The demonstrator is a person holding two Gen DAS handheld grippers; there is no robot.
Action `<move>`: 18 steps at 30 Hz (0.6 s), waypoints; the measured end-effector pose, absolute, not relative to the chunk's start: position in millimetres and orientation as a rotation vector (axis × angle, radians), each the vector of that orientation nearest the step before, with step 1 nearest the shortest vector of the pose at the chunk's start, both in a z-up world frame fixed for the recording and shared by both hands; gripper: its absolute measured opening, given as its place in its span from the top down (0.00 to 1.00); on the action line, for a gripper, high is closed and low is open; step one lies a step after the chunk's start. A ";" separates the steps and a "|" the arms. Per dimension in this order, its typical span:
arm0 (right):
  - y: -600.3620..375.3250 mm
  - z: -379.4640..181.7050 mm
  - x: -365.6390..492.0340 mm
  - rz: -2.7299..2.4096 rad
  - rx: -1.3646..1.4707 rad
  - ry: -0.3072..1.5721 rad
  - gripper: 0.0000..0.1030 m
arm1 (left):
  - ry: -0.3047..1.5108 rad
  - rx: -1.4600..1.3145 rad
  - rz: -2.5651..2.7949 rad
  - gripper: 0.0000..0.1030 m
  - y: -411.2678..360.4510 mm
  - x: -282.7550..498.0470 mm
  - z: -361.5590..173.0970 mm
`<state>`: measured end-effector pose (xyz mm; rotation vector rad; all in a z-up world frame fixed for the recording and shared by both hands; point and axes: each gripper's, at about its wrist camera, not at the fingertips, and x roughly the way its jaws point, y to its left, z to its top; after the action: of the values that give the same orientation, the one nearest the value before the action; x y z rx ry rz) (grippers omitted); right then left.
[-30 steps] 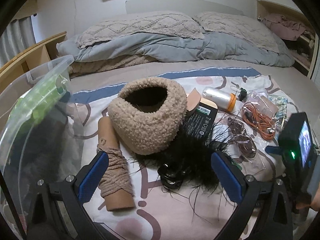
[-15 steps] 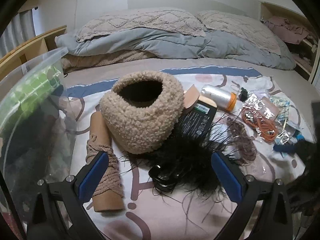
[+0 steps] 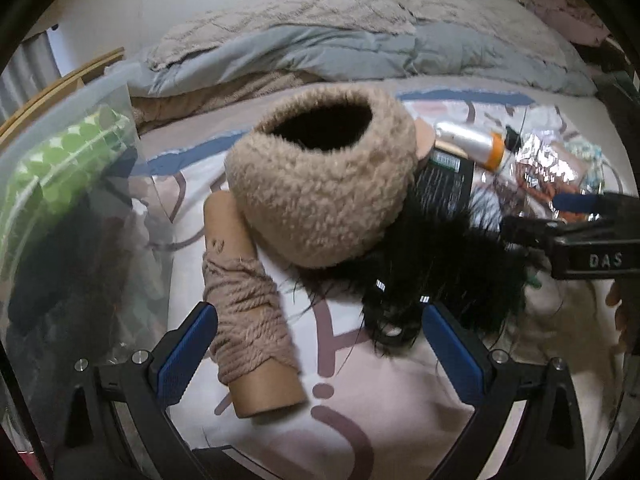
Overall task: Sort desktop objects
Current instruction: 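Lower both open grippers toward the black feather boa on the sheet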
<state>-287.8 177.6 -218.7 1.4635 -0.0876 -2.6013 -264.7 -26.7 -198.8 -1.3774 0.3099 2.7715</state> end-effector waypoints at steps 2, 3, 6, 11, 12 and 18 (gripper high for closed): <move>171.4 -222.0 -287.3 -2.611 1.472 -0.028 0.00 | 0.316 -1.407 2.747 0.00 -29.3 -266.5 -205.6; 168.0 -223.4 -286.7 -2.610 1.470 0.005 0.00 | 0.312 -1.418 2.736 0.00 -29.4 -267.2 -208.4; 161.1 -228.7 -285.3 -2.575 1.479 0.064 0.00 | 0.283 -1.446 2.716 0.00 -29.8 -270.4 -213.3; 157.0 -231.6 -282.0 -2.485 1.489 0.042 0.00 | 0.267 -1.449 2.713 0.00 -27.7 -274.1 -215.0; 154.9 -231.5 -281.1 -2.462 1.488 0.043 0.00 | 0.262 -1.448 2.709 0.00 -27.8 -274.5 -215.0; 140.5 -230.0 -271.8 -2.374 1.492 0.123 0.00 | 0.231 -1.436 2.647 0.00 -25.1 -268.5 -213.0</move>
<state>-271.8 140.5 -230.0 1.4919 0.1230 -2.3739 -268.5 -25.1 -213.0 -1.4364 0.2310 2.6472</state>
